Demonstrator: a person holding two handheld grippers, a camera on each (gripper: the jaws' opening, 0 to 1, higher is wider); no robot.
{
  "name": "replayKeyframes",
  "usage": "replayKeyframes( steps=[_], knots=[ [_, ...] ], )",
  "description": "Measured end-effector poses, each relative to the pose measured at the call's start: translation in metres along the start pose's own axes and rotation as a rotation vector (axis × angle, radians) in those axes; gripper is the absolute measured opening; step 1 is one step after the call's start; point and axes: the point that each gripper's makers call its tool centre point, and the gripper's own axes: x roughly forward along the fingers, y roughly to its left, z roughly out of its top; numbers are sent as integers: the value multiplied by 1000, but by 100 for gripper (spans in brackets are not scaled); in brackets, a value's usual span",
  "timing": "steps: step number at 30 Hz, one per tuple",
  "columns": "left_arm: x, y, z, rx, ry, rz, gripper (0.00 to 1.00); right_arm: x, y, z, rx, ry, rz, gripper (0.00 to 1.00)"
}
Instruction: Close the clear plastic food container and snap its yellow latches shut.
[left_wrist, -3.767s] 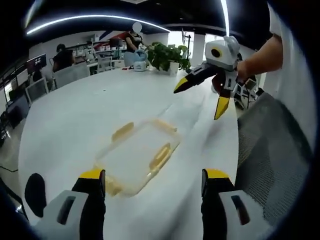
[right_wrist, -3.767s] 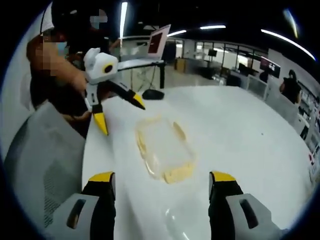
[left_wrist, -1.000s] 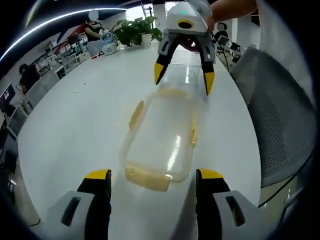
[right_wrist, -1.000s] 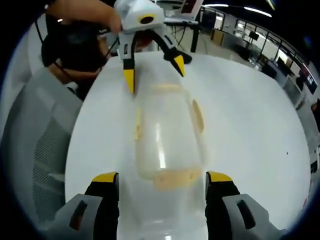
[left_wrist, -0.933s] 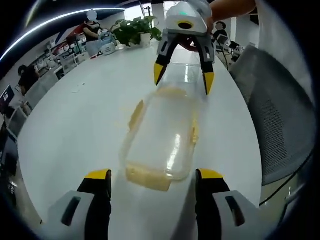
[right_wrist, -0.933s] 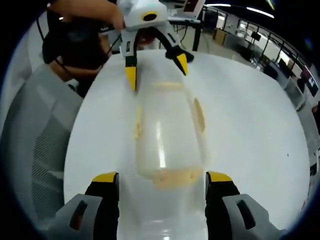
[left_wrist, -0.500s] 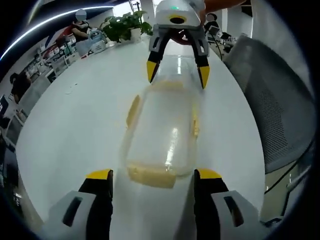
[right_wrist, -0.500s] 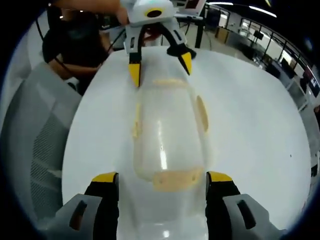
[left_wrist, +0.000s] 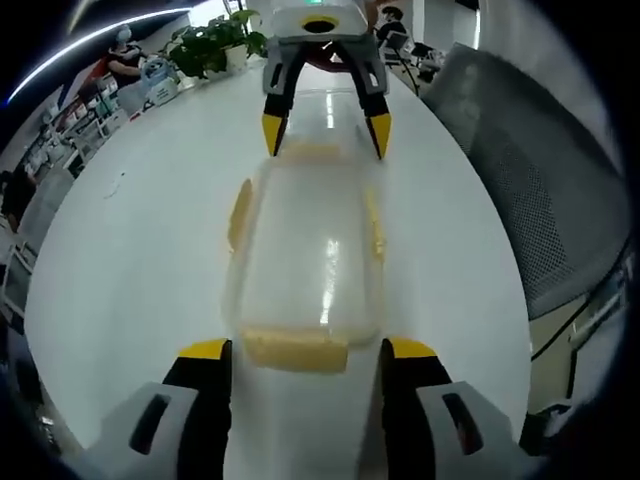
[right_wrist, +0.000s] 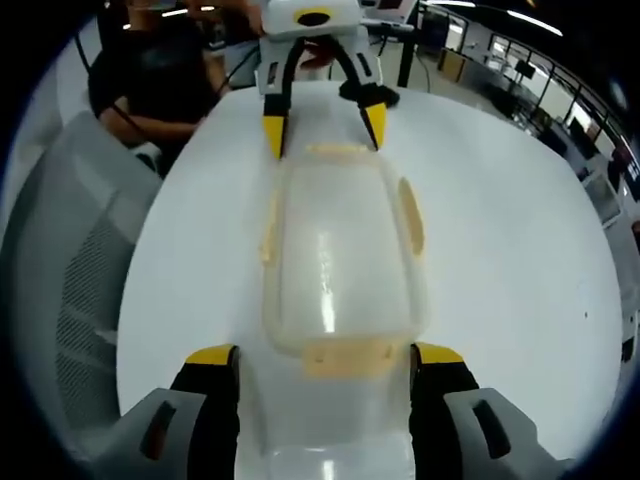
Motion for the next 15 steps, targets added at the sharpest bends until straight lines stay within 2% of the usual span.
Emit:
replayKeyframes(
  steps=[8,15],
  knots=[
    [1,3,1,10,-6,-13,60,1,0,-3,-11,10,6,66],
    [2,-2,1,2,-9,-40,54,2,-1,-2,-5,9,9,64]
  ],
)
